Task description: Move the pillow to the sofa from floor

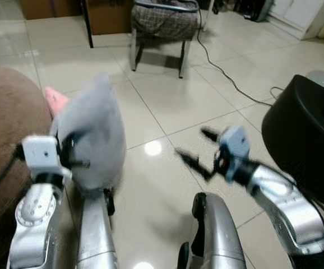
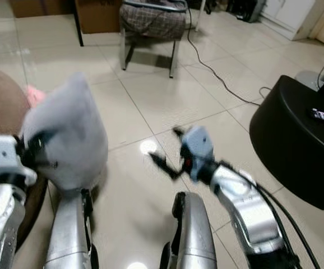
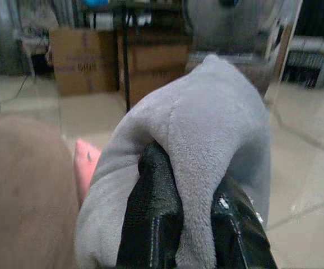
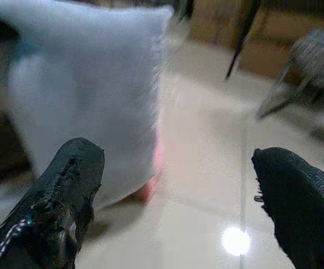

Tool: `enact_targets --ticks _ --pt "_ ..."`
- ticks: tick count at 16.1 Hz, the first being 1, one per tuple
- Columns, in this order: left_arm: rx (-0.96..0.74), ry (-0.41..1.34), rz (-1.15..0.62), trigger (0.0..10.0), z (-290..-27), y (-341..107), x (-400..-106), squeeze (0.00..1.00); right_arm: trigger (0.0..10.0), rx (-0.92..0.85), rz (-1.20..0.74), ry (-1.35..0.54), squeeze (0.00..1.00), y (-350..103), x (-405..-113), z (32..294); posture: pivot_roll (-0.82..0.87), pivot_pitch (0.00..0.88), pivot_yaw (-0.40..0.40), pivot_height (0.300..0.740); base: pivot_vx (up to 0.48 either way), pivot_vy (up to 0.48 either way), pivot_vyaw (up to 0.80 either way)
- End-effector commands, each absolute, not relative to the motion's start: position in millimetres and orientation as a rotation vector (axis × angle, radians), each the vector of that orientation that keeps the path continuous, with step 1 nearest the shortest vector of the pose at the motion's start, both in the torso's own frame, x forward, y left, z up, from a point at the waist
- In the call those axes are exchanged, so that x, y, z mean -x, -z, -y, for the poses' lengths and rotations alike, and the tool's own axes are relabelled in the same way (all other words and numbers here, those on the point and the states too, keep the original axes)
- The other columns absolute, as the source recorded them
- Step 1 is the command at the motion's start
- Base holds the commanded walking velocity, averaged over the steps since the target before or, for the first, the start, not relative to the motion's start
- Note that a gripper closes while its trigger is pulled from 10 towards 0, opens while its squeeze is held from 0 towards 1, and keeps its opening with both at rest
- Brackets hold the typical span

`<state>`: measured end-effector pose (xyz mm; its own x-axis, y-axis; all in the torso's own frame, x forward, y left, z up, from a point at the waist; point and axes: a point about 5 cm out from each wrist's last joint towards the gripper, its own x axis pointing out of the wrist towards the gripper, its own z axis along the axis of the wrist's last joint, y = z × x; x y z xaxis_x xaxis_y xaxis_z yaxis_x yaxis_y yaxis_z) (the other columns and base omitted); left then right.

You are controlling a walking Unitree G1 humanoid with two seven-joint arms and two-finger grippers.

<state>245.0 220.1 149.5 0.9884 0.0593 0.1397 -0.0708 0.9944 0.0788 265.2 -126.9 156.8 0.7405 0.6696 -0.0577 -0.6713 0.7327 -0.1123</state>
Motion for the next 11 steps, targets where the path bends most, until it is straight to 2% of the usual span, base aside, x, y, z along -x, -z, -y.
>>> enact_targets --ticks 1,2,4,5,6,11 --pt "-0.053 -0.019 0.269 0.0 -208.1 -181.3 -246.2 0.0 10.0 0.115 0.031 -0.667 0.0 -164.5 -269.1 135.4 0.09 0.0 -0.079 0.475 0.0 0.0 0.0" --pt "0.01 0.021 0.362 0.0 -198.1 -207.6 -246.6 0.0 10.0 0.052 0.07 -0.561 0.0 -174.1 -271.2 139.4 0.08 0.0 -0.084 0.475 0.0 0.0 0.0" --pt "0.026 0.027 0.4 0.0 -194.2 -220.2 -245.5 0.0 10.0 -0.011 0.089 -0.528 0.0 -178.8 -267.0 139.2 0.09 0.0 -0.092 0.48 0.0 0.0 0.0" --pt "0.018 0.015 0.394 4.8 -192.9 -224.7 -244.7 0.0 10.0 -0.019 0.087 -0.525 0.0 -180.4 -262.0 135.6 0.09 0.0 -0.092 0.49 0.0 0.0 0.0" --pt "-0.008 -0.005 0.347 10.0 -190.9 -225.2 -243.8 0.0 10.0 -0.029 0.08 -0.503 0.0 -181.4 -257.4 130.0 0.09 0.0 -0.094 0.505 0.0 0.0 0.0" --pt "-0.022 -0.017 0.264 10.0 -182.7 -214.9 -251.1 0.0 10.0 -0.081 0.028 -0.425 0.0 -179.8 -261.1 130.8 0.07 0.0 -0.081 0.55 0.0 0.0 0.0"
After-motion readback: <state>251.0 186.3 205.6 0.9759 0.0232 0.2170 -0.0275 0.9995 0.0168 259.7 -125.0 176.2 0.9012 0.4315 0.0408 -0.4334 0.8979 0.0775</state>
